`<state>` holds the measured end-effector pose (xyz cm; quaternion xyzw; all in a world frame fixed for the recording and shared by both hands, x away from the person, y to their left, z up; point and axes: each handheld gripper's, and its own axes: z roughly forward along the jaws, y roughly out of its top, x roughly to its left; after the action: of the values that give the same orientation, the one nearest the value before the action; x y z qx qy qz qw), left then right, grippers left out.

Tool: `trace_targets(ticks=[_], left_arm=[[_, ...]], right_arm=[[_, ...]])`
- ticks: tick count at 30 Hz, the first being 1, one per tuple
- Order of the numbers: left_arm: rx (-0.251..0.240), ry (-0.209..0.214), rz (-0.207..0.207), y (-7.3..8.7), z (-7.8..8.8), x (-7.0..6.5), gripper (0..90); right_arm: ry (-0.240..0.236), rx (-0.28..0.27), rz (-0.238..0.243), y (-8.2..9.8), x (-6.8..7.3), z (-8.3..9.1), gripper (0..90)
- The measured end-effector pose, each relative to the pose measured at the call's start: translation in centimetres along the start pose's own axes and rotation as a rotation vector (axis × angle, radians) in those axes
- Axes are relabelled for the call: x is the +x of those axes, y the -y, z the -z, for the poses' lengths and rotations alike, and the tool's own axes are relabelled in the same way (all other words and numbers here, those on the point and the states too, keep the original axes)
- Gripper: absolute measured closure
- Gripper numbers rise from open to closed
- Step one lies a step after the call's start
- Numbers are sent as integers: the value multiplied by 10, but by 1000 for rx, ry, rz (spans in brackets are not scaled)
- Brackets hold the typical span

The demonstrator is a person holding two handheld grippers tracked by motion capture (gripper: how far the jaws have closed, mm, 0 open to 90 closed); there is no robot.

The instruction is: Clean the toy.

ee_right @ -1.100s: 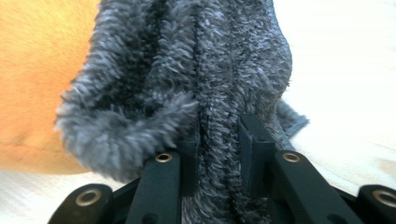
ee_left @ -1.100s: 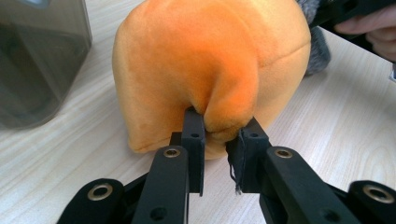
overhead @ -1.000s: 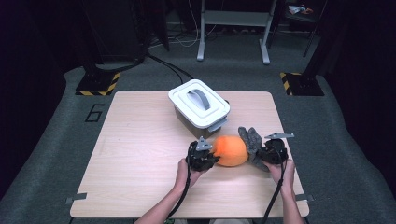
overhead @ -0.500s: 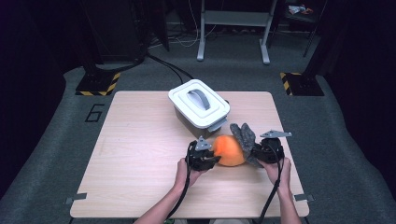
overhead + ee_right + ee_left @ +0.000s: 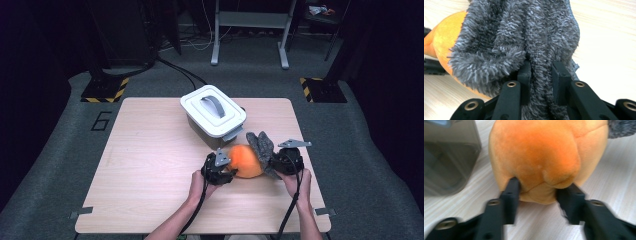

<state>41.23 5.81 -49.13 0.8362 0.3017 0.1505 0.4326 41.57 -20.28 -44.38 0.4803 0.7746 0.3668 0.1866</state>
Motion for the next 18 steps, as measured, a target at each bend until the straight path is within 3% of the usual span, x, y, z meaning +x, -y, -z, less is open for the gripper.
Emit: trace_targets(ticks=[3,6,7,13,18], left_arm=[[10,7,3,-1,0,0,710],[2,5,22,-2,0,0,767],[2,5,22,-2,0,0,775],[-4,74,121,-9,7,2,787],[-7,93,136,-15,8,-3,788]], right_arm=[[9,-4,8,0,1,2,718],[8,-13,6,0,2,4,718],[8,-13,6,0,2,4,718],[-14,-48,23,-3,10,17,718],[-28,-69,56,-9,23,24,718]])
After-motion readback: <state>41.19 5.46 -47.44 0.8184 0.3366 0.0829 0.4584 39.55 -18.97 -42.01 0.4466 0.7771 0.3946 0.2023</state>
